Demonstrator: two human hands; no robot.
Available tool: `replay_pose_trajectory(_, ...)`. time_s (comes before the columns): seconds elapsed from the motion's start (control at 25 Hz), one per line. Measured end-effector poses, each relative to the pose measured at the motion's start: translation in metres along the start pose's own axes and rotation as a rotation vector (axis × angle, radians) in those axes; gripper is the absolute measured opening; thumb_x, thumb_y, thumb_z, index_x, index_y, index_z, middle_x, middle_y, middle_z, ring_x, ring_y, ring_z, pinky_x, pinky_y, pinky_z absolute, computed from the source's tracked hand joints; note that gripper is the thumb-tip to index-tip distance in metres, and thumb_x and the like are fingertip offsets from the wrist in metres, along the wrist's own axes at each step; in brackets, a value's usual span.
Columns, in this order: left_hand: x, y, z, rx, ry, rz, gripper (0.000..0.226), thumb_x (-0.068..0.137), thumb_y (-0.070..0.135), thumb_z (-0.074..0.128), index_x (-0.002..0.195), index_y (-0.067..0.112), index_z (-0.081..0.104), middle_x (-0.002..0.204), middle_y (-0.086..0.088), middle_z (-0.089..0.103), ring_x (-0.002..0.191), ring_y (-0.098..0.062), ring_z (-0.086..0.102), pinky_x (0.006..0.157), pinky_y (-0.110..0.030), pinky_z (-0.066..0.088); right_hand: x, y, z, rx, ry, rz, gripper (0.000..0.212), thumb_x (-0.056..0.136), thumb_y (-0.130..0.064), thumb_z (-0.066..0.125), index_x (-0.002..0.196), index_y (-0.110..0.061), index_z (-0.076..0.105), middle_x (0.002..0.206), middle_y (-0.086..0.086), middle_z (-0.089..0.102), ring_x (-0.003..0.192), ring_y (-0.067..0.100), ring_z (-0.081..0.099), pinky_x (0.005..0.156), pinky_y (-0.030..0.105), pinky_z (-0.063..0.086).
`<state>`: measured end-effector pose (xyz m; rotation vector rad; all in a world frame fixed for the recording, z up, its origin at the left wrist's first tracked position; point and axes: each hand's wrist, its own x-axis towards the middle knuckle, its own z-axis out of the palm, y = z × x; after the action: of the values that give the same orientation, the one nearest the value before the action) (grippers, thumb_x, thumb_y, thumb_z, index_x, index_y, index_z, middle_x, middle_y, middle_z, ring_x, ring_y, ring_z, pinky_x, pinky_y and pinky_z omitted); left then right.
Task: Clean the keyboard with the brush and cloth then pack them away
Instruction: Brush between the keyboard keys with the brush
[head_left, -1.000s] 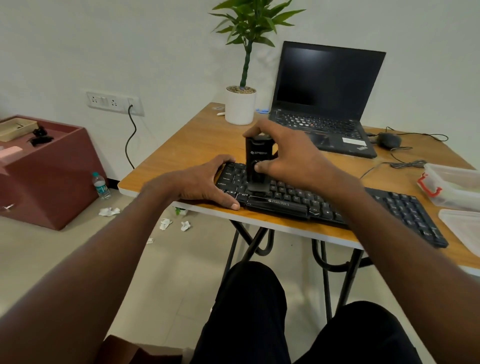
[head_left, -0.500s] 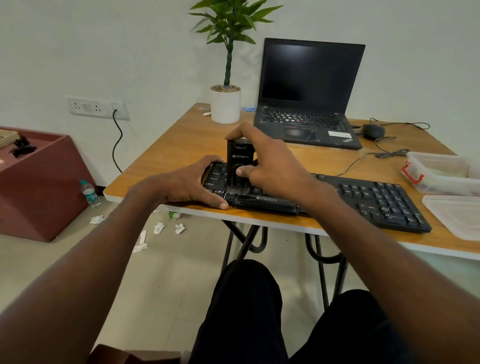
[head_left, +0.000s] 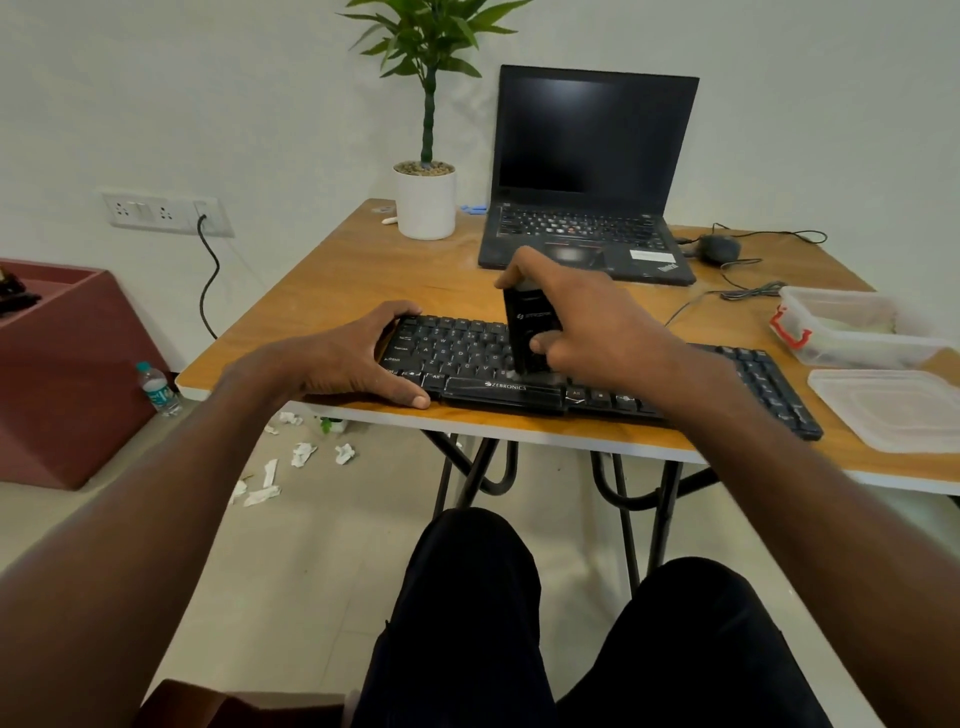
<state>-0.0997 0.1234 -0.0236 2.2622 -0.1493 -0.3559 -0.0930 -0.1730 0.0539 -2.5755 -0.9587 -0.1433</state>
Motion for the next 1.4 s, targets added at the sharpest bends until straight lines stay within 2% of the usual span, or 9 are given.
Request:
replay_pose_trajectory(0.24, 0.000, 0.001, -0.001, -0.001, 0.003, -0.001, 0.129, 0.053, 0.052, 0.101, 0.156, 0.045, 0.024, 0.137, 0.012, 0.045, 0.122, -0.014, 0.054, 0.092, -0.025, 0.051, 0.009, -0.007, 0.015, 0.212, 0.136, 0.003, 0.061, 0.087, -0.003, 0.073, 0.134, -0.031, 0.046, 0.124, 0.004, 0.063, 0.104, 0.023, 0.064, 0.075, 0.036, 0.062)
replay_pose_trajectory(0.44, -0.001, 0.001, -0.001, -0.006, 0.008, 0.005, 0.123, 0.057, 0.048, 0.099, 0.156, 0.045, 0.025, 0.139, 0.011, 0.044, 0.123, -0.014, 0.053, 0.093, -0.026, 0.052, 0.013, 0.010, -0.002, -0.053, 0.088, 0.247, 0.061, 0.086, -0.007, 0.074, 0.135, -0.025, 0.042, 0.116, 0.009, 0.061, 0.092, 0.023, 0.061, 0.073, 0.037, 0.061)
replay_pose_trajectory(0.6, -0.001, 0.001, 0.000, -0.012, 0.007, 0.009, 0.121, 0.057, 0.045, 0.096, 0.155, 0.045, 0.025, 0.138, 0.011, 0.045, 0.123, -0.014, 0.054, 0.092, -0.025, 0.052, 0.009, -0.009, 0.015, 0.287, 0.166, 0.041, 0.061, 0.087, -0.001, 0.073, 0.134, -0.027, 0.046, 0.121, 0.002, 0.061, 0.097, 0.021, 0.066, 0.067, 0.033, 0.063)
replay_pose_trajectory(0.72, -0.001, 0.003, 0.000, 0.004, 0.013, 0.011, 0.121, 0.057, 0.047, 0.096, 0.155, 0.046, 0.024, 0.138, 0.012, 0.044, 0.123, -0.014, 0.053, 0.092, -0.026, 0.052, 0.007, -0.002, 0.006, 0.149, 0.101, 0.048, 0.063, 0.086, 0.002, 0.074, 0.133, -0.028, 0.044, 0.115, 0.001, 0.060, 0.097, 0.023, 0.066, 0.066, 0.032, 0.060)
replay_pose_trajectory(0.88, -0.004, 0.008, 0.000, 0.068, 0.023, -0.010, 0.119, 0.057, 0.079, 0.083, 0.155, 0.045, 0.026, 0.144, 0.007, 0.045, 0.123, -0.013, 0.053, 0.094, -0.031, 0.049, -0.009, 0.010, -0.005, 0.007, 0.129, 0.067, 0.070, 0.084, 0.000, 0.076, 0.135, -0.034, 0.042, 0.125, 0.003, 0.060, 0.104, 0.021, 0.062, 0.075, 0.034, 0.060)
replay_pose_trajectory(0.96, -0.003, 0.018, 0.008, 0.110, 0.190, 0.024, 0.108, 0.064, 0.099, 0.057, 0.153, 0.040, 0.036, 0.149, 0.004, 0.049, 0.125, -0.015, 0.053, 0.103, -0.043, 0.047, -0.022, 0.012, 0.004, 0.163, 0.267, 0.007, 0.066, 0.086, -0.007, 0.078, 0.136, -0.035, 0.046, 0.129, -0.004, 0.061, 0.108, 0.016, 0.063, 0.080, 0.033, 0.061)
replay_pose_trajectory(1.08, 0.010, 0.044, 0.036, 0.287, 0.532, 0.217, 0.076, 0.094, 0.081, 0.033, 0.142, 0.027, 0.058, 0.141, 0.003, 0.063, 0.125, -0.014, 0.053, 0.117, -0.058, 0.036, -0.039, 0.028, 0.011, 0.249, 0.286, -0.056, 0.062, 0.091, -0.011, 0.076, 0.143, -0.035, 0.052, 0.136, -0.012, 0.060, 0.122, 0.006, 0.057, 0.094, 0.027, 0.058)
replay_pose_trajectory(1.24, 0.021, 0.067, 0.086, 0.561, 0.625, 0.362, 0.053, 0.110, 0.056, 0.024, 0.106, 0.026, 0.068, 0.101, 0.008, 0.069, 0.098, -0.014, 0.059, 0.103, -0.048, 0.041, -0.055, 0.057, 0.002, 0.258, 0.296, 0.025, 0.063, 0.094, -0.013, 0.073, 0.147, -0.039, 0.051, 0.140, -0.013, 0.058, 0.125, 0.006, 0.055, 0.094, 0.032, 0.060)
replay_pose_trajectory(1.4, 0.020, 0.059, 0.102, 0.656, 0.794, 0.402, 0.036, 0.111, 0.038, 0.037, 0.104, 0.021, 0.068, 0.103, 0.005, 0.070, 0.098, -0.017, 0.059, 0.092, -0.041, 0.038, -0.062, 0.060, 0.011, 0.199, 0.516, 0.069, 0.064, 0.092, -0.015, 0.075, 0.148, -0.032, 0.049, 0.137, -0.005, 0.061, 0.122, 0.010, 0.059, 0.092, 0.037, 0.060)
